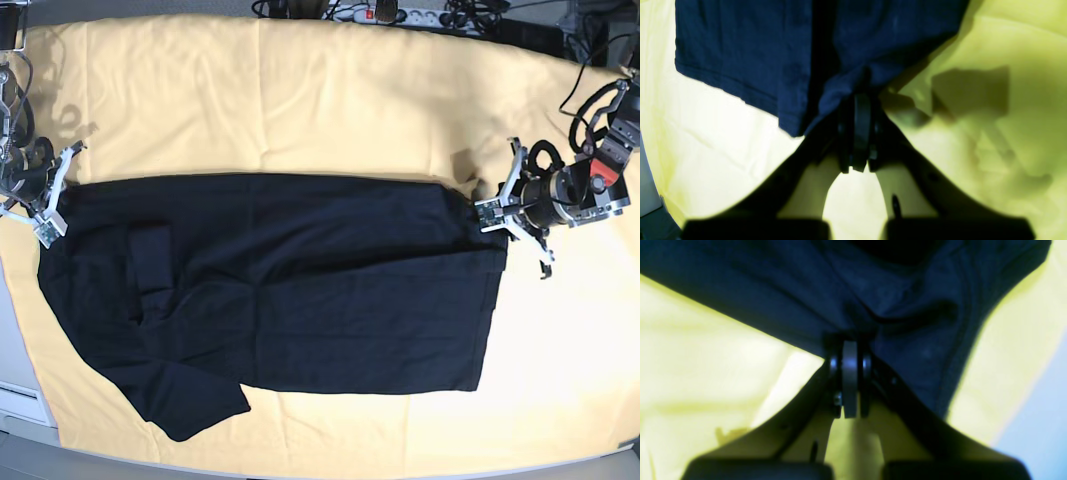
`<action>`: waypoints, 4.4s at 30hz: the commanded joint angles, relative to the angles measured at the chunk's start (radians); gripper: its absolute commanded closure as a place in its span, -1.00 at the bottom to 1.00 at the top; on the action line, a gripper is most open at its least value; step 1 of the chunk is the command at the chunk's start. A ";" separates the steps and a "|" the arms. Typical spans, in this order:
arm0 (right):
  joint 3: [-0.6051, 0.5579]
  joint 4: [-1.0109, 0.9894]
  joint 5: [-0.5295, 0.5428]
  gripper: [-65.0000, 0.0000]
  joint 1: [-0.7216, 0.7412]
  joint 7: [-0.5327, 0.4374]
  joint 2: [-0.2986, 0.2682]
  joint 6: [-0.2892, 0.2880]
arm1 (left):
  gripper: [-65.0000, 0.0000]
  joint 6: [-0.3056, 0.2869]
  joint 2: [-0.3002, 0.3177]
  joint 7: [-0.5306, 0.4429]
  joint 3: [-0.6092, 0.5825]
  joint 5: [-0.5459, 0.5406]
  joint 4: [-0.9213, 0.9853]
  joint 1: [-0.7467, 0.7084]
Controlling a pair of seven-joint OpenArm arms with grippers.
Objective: Fold the T-shirt properly
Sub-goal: 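Grasp the folded edge at both ends with both grippers, then drag the grasped edge with both grippers away from the shirt's open side, then release the edge and move the left gripper to the shirt's hem corner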
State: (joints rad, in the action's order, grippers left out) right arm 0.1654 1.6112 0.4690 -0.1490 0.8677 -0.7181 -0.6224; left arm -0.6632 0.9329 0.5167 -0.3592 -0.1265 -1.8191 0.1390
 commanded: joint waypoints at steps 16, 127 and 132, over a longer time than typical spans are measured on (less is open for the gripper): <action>0.014 0.079 0.093 1.00 -0.013 0.117 -0.064 -0.024 | 1.00 0.009 0.088 0.017 0.013 -0.046 -0.144 0.024; 0.452 0.636 0.005 0.30 -0.667 0.017 -0.051 0.311 | 0.04 0.295 0.307 0.515 0.016 -0.377 -0.450 -0.177; 0.452 0.631 0.055 0.30 -0.624 0.015 -0.026 0.288 | 0.04 0.496 0.217 0.401 0.016 -0.151 -0.423 -0.133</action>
State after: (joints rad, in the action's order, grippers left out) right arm 0.6048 2.2326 0.5316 -0.7731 0.8978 -0.7273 -0.3408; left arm -0.1715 1.1282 0.9218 -0.3576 -0.2874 -2.2356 -0.0067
